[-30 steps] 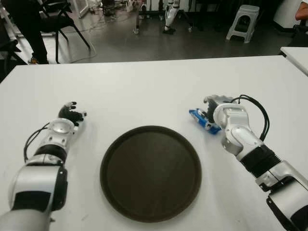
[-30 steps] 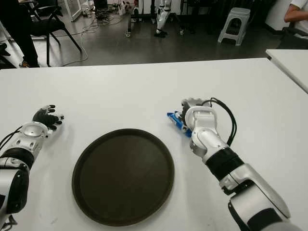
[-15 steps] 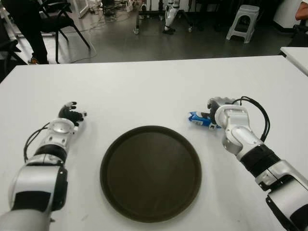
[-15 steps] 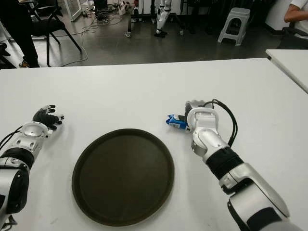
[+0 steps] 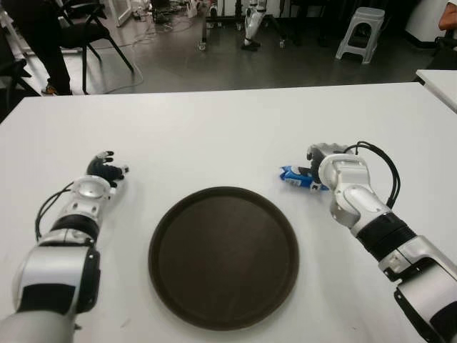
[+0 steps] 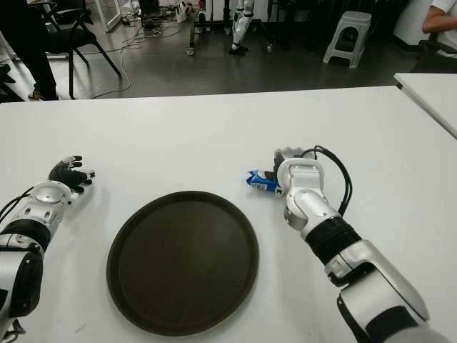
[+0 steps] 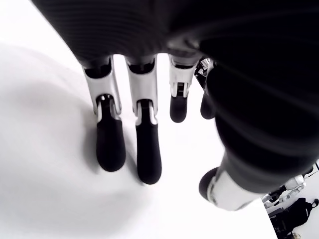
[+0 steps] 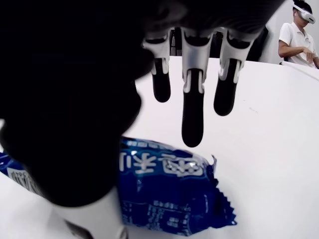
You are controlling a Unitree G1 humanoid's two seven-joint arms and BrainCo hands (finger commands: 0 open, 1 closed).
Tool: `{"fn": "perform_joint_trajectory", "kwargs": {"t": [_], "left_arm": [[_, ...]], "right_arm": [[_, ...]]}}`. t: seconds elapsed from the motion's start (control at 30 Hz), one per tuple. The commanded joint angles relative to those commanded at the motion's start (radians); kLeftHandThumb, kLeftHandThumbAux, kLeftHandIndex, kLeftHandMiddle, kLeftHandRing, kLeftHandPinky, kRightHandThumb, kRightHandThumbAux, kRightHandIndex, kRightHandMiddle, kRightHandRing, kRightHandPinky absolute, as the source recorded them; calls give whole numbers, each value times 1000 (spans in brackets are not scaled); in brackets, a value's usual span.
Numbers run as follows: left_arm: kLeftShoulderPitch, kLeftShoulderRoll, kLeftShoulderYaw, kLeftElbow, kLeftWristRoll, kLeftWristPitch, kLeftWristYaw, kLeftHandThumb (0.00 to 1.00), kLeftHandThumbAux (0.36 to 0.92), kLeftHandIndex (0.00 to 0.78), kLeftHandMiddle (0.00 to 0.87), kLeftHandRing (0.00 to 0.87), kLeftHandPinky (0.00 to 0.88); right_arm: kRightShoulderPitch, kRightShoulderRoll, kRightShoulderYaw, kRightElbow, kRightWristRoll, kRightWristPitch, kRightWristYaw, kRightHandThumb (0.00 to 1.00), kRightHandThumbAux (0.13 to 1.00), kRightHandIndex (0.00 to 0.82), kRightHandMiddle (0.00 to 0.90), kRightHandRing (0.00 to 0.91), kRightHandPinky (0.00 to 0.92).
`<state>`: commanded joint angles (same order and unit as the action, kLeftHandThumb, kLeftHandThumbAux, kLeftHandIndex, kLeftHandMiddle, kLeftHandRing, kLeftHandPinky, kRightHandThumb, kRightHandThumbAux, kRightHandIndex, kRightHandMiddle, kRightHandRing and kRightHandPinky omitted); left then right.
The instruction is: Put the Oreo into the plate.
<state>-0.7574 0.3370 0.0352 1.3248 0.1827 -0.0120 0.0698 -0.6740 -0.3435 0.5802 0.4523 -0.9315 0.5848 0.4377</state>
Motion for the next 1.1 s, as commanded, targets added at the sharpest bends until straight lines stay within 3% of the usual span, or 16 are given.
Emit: {"fn": "perform_joint_trajectory", "kwargs": {"t": [0.2, 0.3, 0.47, 0.73, 1.1], "left_arm": [[-2, 0, -3, 1, 2, 8, -1, 217, 792, 78, 118, 151, 174], [-2, 0, -4, 1, 3, 10, 1, 220, 787, 77, 114, 147, 171], [-4, 0, -11, 1, 10, 14, 4, 219, 784, 79, 119, 154, 173], [-2, 0, -5, -1, 1, 6, 8, 253, 774, 122, 150, 178, 195], [-3, -2, 0, -1, -4, 4, -4, 212, 795, 133, 140, 170, 176]], "right_arm": [[-5, 5, -3, 4, 4, 9, 11, 0, 966, 240, 538, 592, 614], [-3, 3, -4, 3, 6, -2, 4, 0, 963, 239, 506, 541, 538], [-6, -1, -4, 5, 9, -13, 7, 0, 963, 254, 499, 533, 526], [-7, 14, -26, 32, 27, -17, -27, 0, 988, 291, 585, 619, 640], [-6, 19, -52, 57, 58, -58, -83, 0, 989, 342, 626, 659, 690]]}}
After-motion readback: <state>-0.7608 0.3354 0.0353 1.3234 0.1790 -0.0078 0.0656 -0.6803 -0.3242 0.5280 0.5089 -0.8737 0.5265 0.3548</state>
